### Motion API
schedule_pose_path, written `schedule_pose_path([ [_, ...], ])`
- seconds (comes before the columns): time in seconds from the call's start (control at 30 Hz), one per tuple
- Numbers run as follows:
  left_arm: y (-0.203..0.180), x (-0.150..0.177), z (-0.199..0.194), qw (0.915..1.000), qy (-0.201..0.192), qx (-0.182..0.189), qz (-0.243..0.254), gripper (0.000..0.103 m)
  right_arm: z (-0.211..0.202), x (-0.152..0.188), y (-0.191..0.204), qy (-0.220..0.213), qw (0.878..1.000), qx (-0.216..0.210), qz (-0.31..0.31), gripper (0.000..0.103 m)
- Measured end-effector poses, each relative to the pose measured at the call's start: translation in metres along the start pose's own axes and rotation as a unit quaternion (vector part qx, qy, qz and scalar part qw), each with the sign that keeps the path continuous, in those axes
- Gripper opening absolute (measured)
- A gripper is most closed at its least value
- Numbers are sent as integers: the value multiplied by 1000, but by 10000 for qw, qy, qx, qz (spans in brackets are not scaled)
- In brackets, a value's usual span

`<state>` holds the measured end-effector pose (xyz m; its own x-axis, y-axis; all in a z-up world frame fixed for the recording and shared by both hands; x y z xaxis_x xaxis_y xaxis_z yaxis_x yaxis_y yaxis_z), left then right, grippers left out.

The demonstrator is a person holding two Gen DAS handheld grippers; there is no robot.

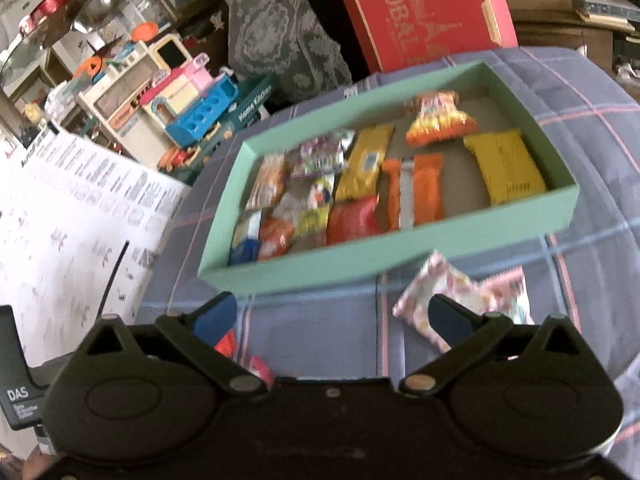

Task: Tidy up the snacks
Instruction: 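Move both tools back over the snacks on the tablecloth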

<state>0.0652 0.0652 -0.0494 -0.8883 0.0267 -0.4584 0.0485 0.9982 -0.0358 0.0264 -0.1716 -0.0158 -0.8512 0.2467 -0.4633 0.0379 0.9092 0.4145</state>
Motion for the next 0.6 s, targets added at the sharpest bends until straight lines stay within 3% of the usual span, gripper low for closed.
schedule_pose_path([
  [0.4, 12, 47, 12, 9991, 374, 140, -165, 103, 16, 57, -11, 727, 9973, 95, 104, 103],
  [0.5, 7, 57, 11, 9988, 414, 249, -46, 103, 14, 72, -6, 914, 9957, 50, -128, 103],
  [0.6, 7, 60, 14, 9993, 382, 24, -24, 103, 15, 88, 5, 1054, 9929, 142, -529, 94],
])
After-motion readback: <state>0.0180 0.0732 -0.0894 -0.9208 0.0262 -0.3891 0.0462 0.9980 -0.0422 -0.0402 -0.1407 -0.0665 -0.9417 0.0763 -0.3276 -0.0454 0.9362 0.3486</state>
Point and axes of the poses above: each gripper's, at about its wrist camera, not at the fingertips, and z roughly the way its jaws point, y to its left, x to its underside, the point moved 2 cm from there along z, roughly the way its jaws point, and after that the axes turned 6 degrees about y, right-handed, at the moved point
